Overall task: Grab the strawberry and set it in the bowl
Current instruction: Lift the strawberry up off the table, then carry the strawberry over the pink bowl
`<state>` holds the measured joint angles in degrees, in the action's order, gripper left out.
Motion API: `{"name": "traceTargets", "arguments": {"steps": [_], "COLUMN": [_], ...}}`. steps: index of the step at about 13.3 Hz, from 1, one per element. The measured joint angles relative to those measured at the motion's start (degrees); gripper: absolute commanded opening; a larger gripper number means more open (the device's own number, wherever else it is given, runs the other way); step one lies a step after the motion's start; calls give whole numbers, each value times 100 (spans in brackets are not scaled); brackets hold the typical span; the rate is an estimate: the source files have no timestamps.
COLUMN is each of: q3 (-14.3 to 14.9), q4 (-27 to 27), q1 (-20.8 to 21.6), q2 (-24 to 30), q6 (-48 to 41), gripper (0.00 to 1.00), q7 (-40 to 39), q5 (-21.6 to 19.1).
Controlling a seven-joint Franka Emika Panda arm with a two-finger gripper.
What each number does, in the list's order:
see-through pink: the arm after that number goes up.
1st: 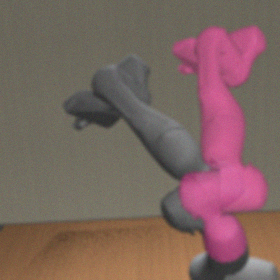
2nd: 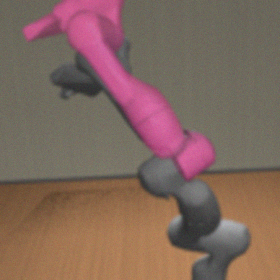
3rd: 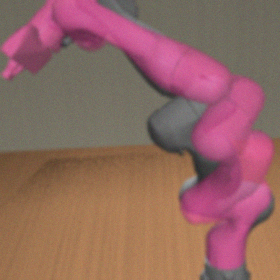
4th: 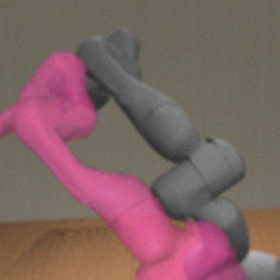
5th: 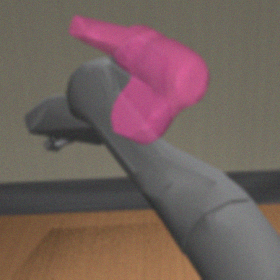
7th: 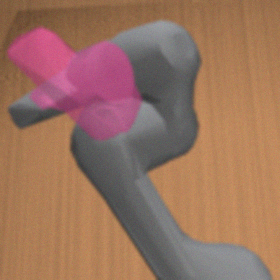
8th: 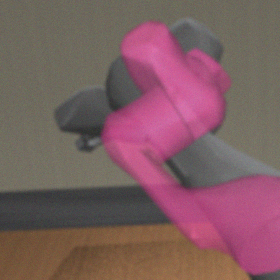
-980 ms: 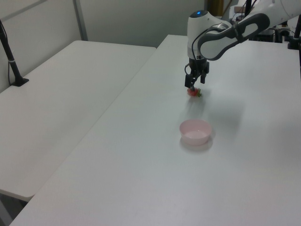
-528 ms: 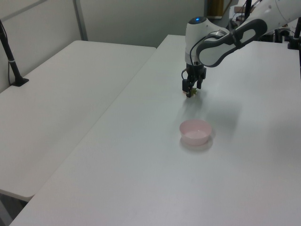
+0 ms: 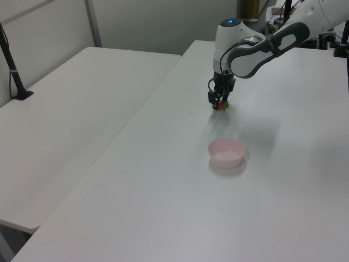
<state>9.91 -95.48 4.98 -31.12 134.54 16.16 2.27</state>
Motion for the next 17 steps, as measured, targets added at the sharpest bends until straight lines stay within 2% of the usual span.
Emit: {"name": "traceTargets", "arguments": {"steps": [3,9,14,17], "q3": [0,11,309,609], "q4": [0,71,189,121], "q1": [0,-28,-104,103], "q2": [-7,151,1475,1922], "q6": [33,-73,-1042,-1242], "gripper": [39,38,38,38], "q7": [-217,-570,-1417,-1581], "q5": [0,0,-220,-256]}}
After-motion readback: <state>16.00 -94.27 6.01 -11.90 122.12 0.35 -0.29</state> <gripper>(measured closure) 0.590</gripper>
